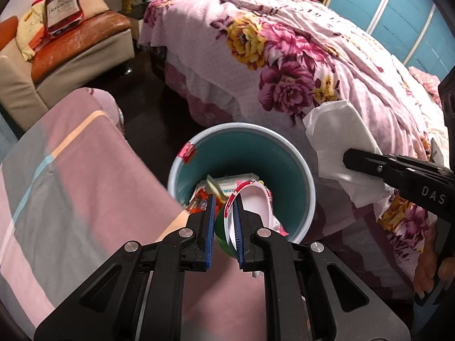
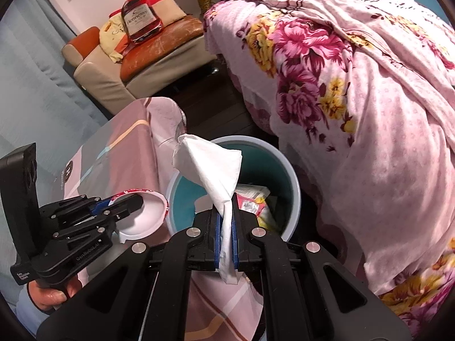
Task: Collect trash
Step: 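Open the left gripper to drop the paper cup into the bin, then lower the tissue into the teal bin and open the right gripper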
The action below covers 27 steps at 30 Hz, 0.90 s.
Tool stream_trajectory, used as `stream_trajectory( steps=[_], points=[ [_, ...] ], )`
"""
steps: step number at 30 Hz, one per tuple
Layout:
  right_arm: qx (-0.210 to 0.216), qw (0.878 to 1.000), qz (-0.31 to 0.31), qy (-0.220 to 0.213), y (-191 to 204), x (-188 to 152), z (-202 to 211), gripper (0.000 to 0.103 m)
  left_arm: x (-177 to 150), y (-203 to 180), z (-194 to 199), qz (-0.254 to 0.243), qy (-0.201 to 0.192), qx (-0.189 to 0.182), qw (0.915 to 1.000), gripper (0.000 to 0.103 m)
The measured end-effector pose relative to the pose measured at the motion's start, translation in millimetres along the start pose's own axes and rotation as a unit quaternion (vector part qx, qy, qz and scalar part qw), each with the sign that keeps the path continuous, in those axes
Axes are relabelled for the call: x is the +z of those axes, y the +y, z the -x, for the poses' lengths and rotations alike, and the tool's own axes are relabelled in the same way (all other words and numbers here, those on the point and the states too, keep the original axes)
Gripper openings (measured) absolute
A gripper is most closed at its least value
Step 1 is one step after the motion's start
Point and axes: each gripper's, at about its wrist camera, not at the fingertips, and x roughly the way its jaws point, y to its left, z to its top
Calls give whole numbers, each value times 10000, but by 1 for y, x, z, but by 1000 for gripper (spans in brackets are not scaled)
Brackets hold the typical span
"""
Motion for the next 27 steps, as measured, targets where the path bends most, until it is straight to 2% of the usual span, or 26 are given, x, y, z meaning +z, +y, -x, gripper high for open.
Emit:
stream_trajectory(
  steps=[8, 9, 12, 13, 14, 16, 27],
  points=[
    [-114, 9999, -67, 2, -6, 7, -3, 6, 10, 1, -15, 69, 60, -92, 9999, 15],
    [-130, 9999, -68, -4, -6, 8, -3, 6, 10, 1, -15, 78, 69, -98, 9999, 24],
    [-170, 9998, -79, -15, -7, 9, -2, 6, 10, 2, -13, 99, -33, 7, 9999, 71],
    [-191, 9998, -77, -12, -7, 9, -2, 6, 10, 2, -11, 88, -132, 92, 9998, 78],
    [-203, 9998, -78, -10, -7, 9, -2, 6, 10, 1, -9, 71, -176, 143, 9997, 79],
    [-225, 9997, -81, 1, -6, 9, -2, 6, 10, 3, -9, 98, -149, 172, 9997, 89],
    [-247, 9996, 64, 92, 9, 9, -10, 6, -7, 30, -1, 520, -19, 291, 9982, 94]
  ],
)
